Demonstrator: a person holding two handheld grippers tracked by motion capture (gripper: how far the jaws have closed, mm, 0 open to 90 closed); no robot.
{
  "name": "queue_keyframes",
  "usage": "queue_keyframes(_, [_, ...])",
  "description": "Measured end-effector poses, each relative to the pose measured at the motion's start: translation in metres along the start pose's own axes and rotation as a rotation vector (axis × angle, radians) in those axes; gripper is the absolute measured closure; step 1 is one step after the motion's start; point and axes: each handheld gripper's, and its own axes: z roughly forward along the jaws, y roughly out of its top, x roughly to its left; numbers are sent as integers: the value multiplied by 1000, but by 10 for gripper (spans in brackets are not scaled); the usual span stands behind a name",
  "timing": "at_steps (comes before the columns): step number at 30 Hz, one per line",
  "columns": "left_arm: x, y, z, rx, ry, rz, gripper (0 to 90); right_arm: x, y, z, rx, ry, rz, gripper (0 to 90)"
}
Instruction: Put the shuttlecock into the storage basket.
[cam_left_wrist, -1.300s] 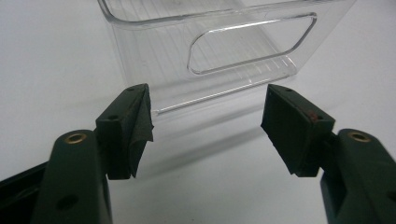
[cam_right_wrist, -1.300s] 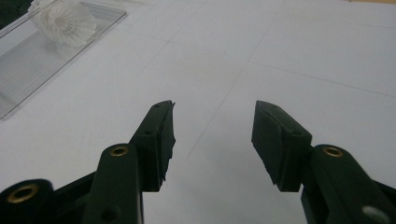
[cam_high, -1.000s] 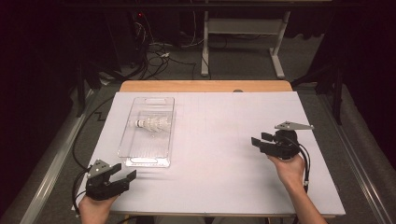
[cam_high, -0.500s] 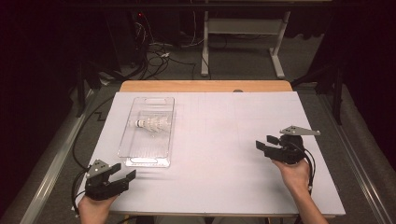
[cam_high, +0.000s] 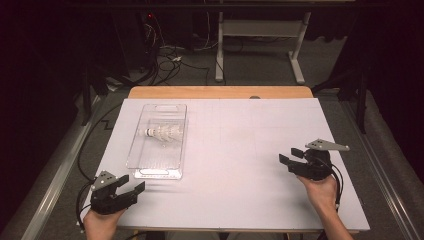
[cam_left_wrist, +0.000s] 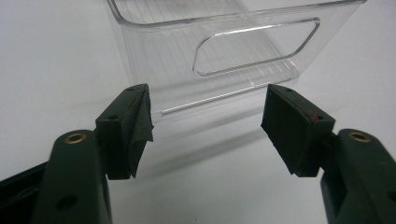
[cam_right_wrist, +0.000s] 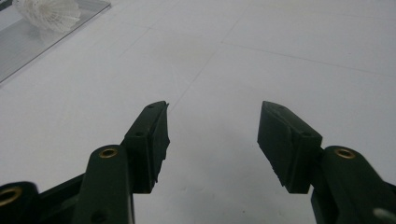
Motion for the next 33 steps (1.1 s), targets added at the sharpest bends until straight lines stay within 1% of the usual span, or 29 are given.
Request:
queue_keyframes(9, [2, 0, 0, -3, 3, -1, 338, -6, -12, -5, -3, -9, 13, 429])
queue_keyframes(18, [2, 0, -1, -6, 5, -4, 338, -8, -21, -11, -16, 6, 16, 412])
queue_keyframes(21, [3, 0, 0, -2, 18, -1, 338, -8, -25, -13, -15, -3, 11, 403])
queue_keyframes(24, [4, 0, 0, 2, 18, -3, 338, -8, -28, -16, -24, -9, 18, 393])
queue_keyframes(26, [4, 1, 1, 1, 19, -6, 338, -9, -31, -18, -29, -18, 12, 389])
queue_keyframes(30, [4, 0, 0, -3, 22, -8, 338, -11, -35, -21, -45, -12, 39, 378])
queue_keyframes(33, [4, 0, -1, -1, 21, -6, 338, -10, -38, -24, -50, -9, 38, 376])
